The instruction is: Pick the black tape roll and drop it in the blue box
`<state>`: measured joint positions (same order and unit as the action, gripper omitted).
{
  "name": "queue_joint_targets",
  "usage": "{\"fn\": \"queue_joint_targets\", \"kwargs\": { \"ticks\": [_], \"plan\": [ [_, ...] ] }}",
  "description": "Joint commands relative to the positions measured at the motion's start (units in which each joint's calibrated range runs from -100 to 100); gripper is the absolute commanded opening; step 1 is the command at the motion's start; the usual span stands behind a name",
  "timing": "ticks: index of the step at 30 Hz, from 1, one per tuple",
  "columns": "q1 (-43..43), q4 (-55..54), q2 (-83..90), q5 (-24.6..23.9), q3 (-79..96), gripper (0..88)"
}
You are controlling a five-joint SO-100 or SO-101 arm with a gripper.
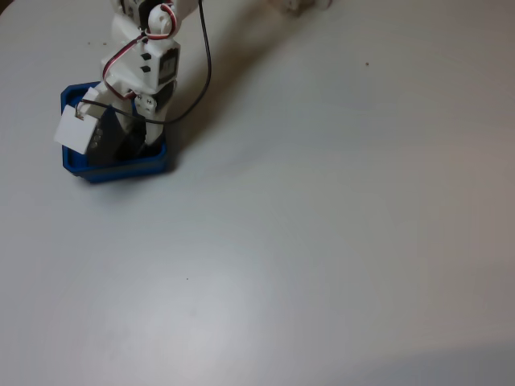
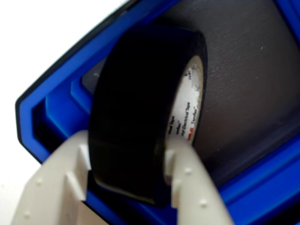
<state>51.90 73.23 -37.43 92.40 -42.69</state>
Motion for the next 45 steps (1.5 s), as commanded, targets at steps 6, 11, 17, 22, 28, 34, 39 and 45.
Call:
{"fn": "queue_joint_targets", "kwargs": {
  "ticks": [6,11,17,22,28,34,39,45],
  "plan": [
    [0.6,-0.5,0.9,0.3,-3.5,13.8],
    [0.6,-0.5,1.1,0.3,-3.7,14.9],
    [0.8,-0.8,1.6,0.3,-3.8,15.0],
    [1.8,-1.0,4.0,0.2,-4.8,17.9],
    [1.9,-1.0,6.6,0.2,-5.9,20.5],
    [1.8,-1.0,6.3,0.3,-5.9,21.7],
    [1.8,-1.0,6.3,0.3,-5.9,21.7],
    [1.6,-1.0,6.7,0.3,-5.9,21.7]
  ]
}}
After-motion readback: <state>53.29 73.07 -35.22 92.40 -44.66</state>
